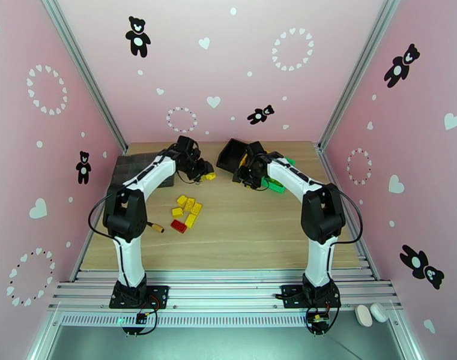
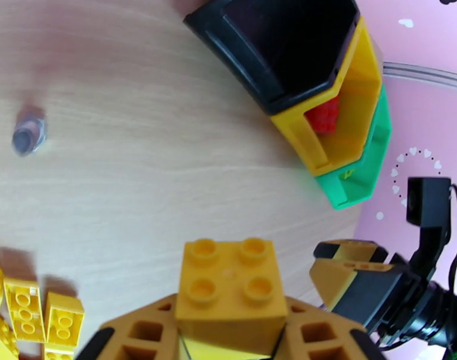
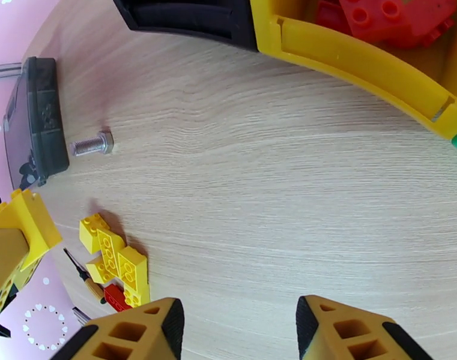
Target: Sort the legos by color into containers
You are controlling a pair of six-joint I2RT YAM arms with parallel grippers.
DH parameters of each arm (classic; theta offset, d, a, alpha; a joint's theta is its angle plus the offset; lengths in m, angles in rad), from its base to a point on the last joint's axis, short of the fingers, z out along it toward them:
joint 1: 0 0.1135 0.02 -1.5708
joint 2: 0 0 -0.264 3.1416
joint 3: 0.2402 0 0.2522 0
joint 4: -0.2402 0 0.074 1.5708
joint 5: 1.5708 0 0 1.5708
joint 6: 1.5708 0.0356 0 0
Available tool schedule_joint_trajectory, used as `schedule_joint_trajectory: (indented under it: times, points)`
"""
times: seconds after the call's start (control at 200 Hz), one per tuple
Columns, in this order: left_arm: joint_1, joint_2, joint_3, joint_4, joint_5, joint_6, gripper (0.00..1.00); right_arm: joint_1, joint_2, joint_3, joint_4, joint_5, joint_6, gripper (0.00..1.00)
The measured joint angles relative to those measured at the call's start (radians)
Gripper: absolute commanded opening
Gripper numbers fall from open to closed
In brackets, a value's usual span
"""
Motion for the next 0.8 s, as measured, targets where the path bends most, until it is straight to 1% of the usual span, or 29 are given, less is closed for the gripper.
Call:
schedule_joint_trajectory:
  times: [0.04, 0.115, 0.355, 0.44, 0.501, 0.551, 0.586, 0.641, 0.701, 0.801]
  points:
    - [-0.004, 0.081, 0.122, 0.024, 0.0, -0.014, 0.34, -0.008, -0.01, -0.015, -0.001, -0.003, 0.0, 0.54]
    - [-0.01, 0.186, 0.265, 0.04, 0.006, -0.051, 0.35, -0.028, -0.025, -0.034, -0.002, -0.006, -0.001, 0.54]
    - [-0.024, 0.467, 0.625, 0.043, 0.042, -0.192, 0.39, -0.064, -0.047, -0.045, -0.004, -0.007, -0.005, 0.54]
    - [-0.026, 0.525, 0.691, 0.065, 0.053, -0.242, 0.42, -0.065, -0.049, -0.045, -0.005, -0.008, -0.009, 0.54]
    - [-0.028, 0.542, 0.702, 0.082, 0.057, -0.28, 0.48, -0.067, -0.05, -0.045, -0.005, -0.011, -0.013, 0.54]
    - [-0.029, 0.552, 0.707, 0.103, 0.06, -0.304, 0.61, -0.068, -0.05, -0.045, -0.005, -0.013, -0.018, 0.54]
    - [-0.029, 0.557, 0.708, 0.12, 0.063, -0.322, 0.72, -0.07, -0.05, -0.045, -0.006, -0.015, -0.021, 0.55]
    - [-0.03, 0.564, 0.71, 0.147, 0.068, -0.353, 0.81, -0.074, -0.05, -0.045, -0.008, -0.018, -0.024, 0.54]
    - [-0.032, 0.569, 0.71, 0.178, 0.069, -0.382, 0.85, -0.079, -0.05, -0.045, -0.01, -0.019, -0.027, 0.54]
    - [-0.037, 0.57, 0.71, 0.211, 0.071, -0.4, 0.85, -0.086, -0.05, -0.045, -0.016, -0.021, -0.035, 0.54]
